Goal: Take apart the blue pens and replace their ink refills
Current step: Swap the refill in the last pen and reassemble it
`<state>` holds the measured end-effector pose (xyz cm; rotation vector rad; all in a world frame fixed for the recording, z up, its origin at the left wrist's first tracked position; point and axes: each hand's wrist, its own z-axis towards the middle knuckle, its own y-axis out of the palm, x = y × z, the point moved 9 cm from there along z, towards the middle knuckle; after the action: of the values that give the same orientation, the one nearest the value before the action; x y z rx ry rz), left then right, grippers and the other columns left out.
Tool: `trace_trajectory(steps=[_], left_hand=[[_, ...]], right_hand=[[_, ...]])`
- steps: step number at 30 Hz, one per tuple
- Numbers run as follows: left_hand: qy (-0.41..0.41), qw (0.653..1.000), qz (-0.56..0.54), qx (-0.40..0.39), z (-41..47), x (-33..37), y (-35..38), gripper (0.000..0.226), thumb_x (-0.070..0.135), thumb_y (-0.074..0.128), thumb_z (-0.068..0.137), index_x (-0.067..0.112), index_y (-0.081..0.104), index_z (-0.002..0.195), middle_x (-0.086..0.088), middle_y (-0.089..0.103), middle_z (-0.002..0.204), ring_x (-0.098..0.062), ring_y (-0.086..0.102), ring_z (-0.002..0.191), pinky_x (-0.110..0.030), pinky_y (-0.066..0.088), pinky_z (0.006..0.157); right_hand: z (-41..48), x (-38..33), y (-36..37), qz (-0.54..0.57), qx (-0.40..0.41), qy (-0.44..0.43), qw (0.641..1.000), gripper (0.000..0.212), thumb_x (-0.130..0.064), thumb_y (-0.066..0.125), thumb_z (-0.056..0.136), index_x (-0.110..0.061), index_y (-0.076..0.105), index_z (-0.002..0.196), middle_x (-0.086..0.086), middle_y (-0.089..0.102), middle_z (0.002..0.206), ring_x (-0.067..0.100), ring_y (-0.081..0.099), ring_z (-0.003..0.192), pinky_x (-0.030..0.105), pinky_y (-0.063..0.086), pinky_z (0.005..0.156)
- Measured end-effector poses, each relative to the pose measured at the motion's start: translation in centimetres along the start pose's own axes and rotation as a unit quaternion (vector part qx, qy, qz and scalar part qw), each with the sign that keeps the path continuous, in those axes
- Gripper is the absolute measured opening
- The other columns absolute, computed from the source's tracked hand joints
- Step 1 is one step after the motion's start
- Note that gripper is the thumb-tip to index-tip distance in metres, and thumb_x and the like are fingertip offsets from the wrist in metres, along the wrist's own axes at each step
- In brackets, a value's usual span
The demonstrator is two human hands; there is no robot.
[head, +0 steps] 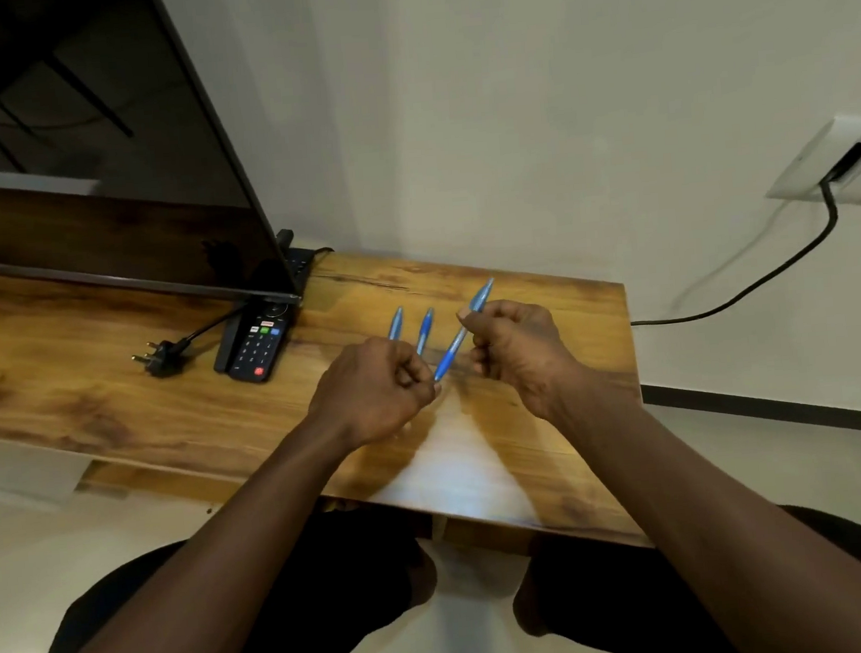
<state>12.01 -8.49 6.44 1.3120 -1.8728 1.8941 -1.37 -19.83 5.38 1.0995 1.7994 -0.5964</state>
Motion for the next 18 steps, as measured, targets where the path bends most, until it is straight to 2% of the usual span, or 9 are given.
trace_trajectory(steps=[3,4,7,9,11,13,15,18], left_hand=[[-0.018,0.999,0.038,-0.003,0.7,-0.6,-0.4,0.012,0.042,0.081,0.087,0.031,0.075,0.088,0.013,0.074,0.077,-0.001,0.069,0.072,-0.033,0.059,0.072],[-0.025,0.999,0.040,-0.002,0.9,-1.0,-0.7,0.015,0.045,0.080,0.087,0.032,0.075,0.093,0.013,0.074,0.081,-0.003,0.068,0.076,-0.033,0.059,0.074],[-0.041,0.998,0.037,0.005,1.5,-2.2,-1.7,0.019,0.047,0.077,0.089,0.032,0.074,0.101,0.013,0.072,0.091,-0.009,0.068,0.088,-0.035,0.057,0.079],[-0.051,0.998,0.042,0.015,1.7,-3.0,-2.2,0.018,0.045,0.078,0.090,0.032,0.074,0.101,0.011,0.073,0.097,-0.012,0.068,0.094,-0.037,0.057,0.082],[-0.059,0.997,0.052,0.026,1.8,-3.7,-2.5,0.021,0.044,0.080,0.088,0.031,0.073,0.103,0.009,0.074,0.100,-0.014,0.068,0.097,-0.040,0.058,0.086],[-0.071,0.995,0.057,0.031,1.8,-4.2,-2.7,0.026,0.041,0.082,0.087,0.027,0.073,0.108,0.010,0.074,0.097,-0.014,0.069,0.096,-0.042,0.059,0.088],[-0.083,0.994,0.064,0.034,1.8,-4.6,-2.7,0.032,0.039,0.084,0.086,0.027,0.072,0.113,0.011,0.073,0.096,-0.013,0.069,0.096,-0.043,0.058,0.089],[-0.095,0.992,0.072,0.026,1.9,-5.0,-2.4,0.038,0.037,0.086,0.084,0.028,0.069,0.117,0.011,0.072,0.097,-0.013,0.068,0.096,-0.043,0.059,0.088]], right_hand=[[-0.2,-0.8,-0.3,-0.016,0.013,-0.041,0.999,0.006,-0.011,0.069,0.098,-0.008,0.066,0.094,0.009,0.065,0.067,0.018,0.059,0.054,0.030,0.052,0.052],[-0.3,-1.3,-0.4,-0.018,0.019,-0.056,0.998,0.002,-0.007,0.067,0.097,-0.007,0.069,0.098,0.010,0.070,0.071,0.019,0.062,0.058,0.030,0.055,0.054],[-0.2,-2.2,-0.5,-0.080,0.034,-0.108,0.990,0.016,-0.005,0.068,0.091,-0.014,0.074,0.102,0.007,0.077,0.081,0.019,0.070,0.067,0.031,0.059,0.067],[-0.3,-2.1,-0.1,-0.162,0.035,-0.141,0.976,0.020,-0.014,0.069,0.090,-0.019,0.076,0.108,0.004,0.077,0.084,0.021,0.072,0.073,0.036,0.061,0.073],[-0.7,-1.6,0.5,-0.248,0.024,-0.167,0.954,0.029,-0.024,0.067,0.093,-0.022,0.074,0.121,-0.003,0.076,0.088,0.011,0.070,0.077,0.025,0.056,0.074],[-1.2,-1.0,1.3,-0.312,0.006,-0.185,0.932,0.039,-0.034,0.065,0.097,-0.021,0.068,0.133,-0.005,0.076,0.102,0.003,0.066,0.085,0.018,0.051,0.078],[-1.4,0.0,1.9,-0.360,-0.009,-0.195,0.912,0.047,-0.041,0.063,0.099,-0.017,0.063,0.139,0.001,0.076,0.110,0.007,0.065,0.091,0.027,0.055,0.088],[-1.1,1.4,2.5,-0.421,-0.009,-0.203,0.884,0.048,-0.042,0.060,0.101,-0.016,0.062,0.141,0.005,0.077,0.113,0.016,0.070,0.100,0.040,0.058,0.093]])
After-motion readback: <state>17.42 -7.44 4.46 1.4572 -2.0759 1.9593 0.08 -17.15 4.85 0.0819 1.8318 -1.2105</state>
